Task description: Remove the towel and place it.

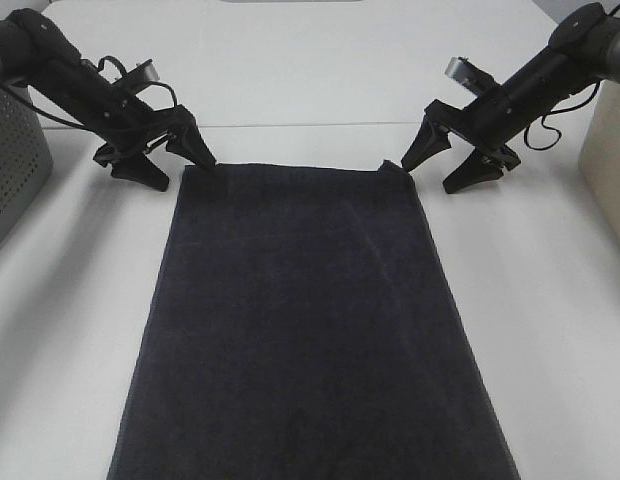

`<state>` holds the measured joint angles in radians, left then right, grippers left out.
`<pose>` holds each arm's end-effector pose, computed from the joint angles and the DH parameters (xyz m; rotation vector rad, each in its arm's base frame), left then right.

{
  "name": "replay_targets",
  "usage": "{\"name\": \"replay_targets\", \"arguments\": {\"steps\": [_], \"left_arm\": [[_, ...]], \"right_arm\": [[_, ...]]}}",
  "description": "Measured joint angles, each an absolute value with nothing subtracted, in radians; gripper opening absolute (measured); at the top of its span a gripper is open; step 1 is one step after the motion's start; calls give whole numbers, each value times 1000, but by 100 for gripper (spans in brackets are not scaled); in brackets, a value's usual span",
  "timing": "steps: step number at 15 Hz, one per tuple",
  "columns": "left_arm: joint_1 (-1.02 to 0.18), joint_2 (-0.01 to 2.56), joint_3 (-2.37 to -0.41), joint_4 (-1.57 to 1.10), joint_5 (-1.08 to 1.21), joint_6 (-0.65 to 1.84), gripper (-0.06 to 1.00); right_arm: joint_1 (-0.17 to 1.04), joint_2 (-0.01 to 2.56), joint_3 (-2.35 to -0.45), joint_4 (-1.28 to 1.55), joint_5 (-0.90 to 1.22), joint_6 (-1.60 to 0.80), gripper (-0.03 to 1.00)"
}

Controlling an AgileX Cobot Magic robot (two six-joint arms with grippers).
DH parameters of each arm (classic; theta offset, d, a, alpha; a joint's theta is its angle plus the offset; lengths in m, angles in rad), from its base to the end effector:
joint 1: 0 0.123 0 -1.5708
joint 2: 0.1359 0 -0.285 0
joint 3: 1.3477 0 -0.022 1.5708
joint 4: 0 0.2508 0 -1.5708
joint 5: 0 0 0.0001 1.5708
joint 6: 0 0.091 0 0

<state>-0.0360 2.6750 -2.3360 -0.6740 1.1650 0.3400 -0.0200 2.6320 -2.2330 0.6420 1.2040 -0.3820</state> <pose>0.5341 -0.0715 0.1021 0.2075 2.7608 -0.8722 0.5218 0.0405 0.0963 -0.2012 2.8390 0.8539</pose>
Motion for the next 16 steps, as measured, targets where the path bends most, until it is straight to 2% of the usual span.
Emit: {"name": "replay_targets", "arguments": {"steps": [6,8,11,13,15,16], "left_arm": [[-89,2689,-2342,-660,1133,320,74],[-120,2694,-2345,-668,1107,320,73],[-136,2697,-2345,-673,1086,318,69],[-137,2705,-2345,-673,1077,302,54],[-137,2711,-2345,-671,1063,301,32],[-137,2714,-2345,-664,1059,301,21]], "right_arm": [[100,2652,-2248,572,1023,-334,73],[139,2651,-2253,462,964,-291,66],[155,2651,-2256,381,930,-266,49],[155,2652,-2256,359,913,-265,30],[154,2657,-2256,354,895,-265,7],[154,2657,-2256,356,893,-263,1]]}}
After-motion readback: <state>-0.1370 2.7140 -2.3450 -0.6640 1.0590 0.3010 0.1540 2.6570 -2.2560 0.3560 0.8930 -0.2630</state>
